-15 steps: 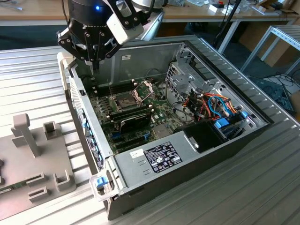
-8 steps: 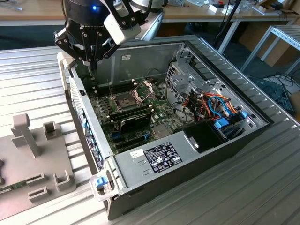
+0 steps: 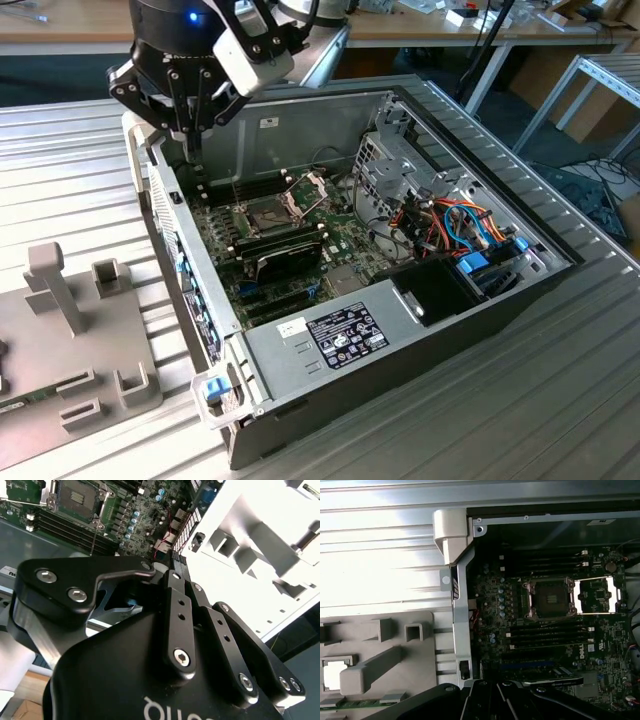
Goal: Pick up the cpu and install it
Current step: 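Reach for the cpu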
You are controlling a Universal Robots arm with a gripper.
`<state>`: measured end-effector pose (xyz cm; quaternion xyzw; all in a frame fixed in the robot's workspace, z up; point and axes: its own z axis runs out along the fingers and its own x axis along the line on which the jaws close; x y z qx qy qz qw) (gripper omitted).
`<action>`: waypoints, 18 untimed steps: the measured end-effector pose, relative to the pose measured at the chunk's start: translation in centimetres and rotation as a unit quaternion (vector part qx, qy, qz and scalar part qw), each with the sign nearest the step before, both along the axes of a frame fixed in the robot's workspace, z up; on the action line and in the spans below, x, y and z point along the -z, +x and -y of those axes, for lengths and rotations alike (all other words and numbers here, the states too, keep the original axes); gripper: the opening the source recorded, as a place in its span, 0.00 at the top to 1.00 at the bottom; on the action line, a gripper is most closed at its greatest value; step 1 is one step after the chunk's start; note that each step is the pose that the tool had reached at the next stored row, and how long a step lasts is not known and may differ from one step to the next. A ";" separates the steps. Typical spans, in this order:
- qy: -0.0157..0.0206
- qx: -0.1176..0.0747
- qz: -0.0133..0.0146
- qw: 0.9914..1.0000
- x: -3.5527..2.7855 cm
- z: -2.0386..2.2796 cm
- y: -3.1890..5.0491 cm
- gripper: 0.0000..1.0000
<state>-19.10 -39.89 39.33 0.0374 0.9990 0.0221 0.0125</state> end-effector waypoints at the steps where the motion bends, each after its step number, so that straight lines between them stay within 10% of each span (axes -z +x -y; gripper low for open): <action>1: 0.000 0.000 0.000 1.000 0.00 0.00 -0.06 0.89; 18: 0.000 0.000 0.000 1.000 0.00 0.00 -1.38 0.89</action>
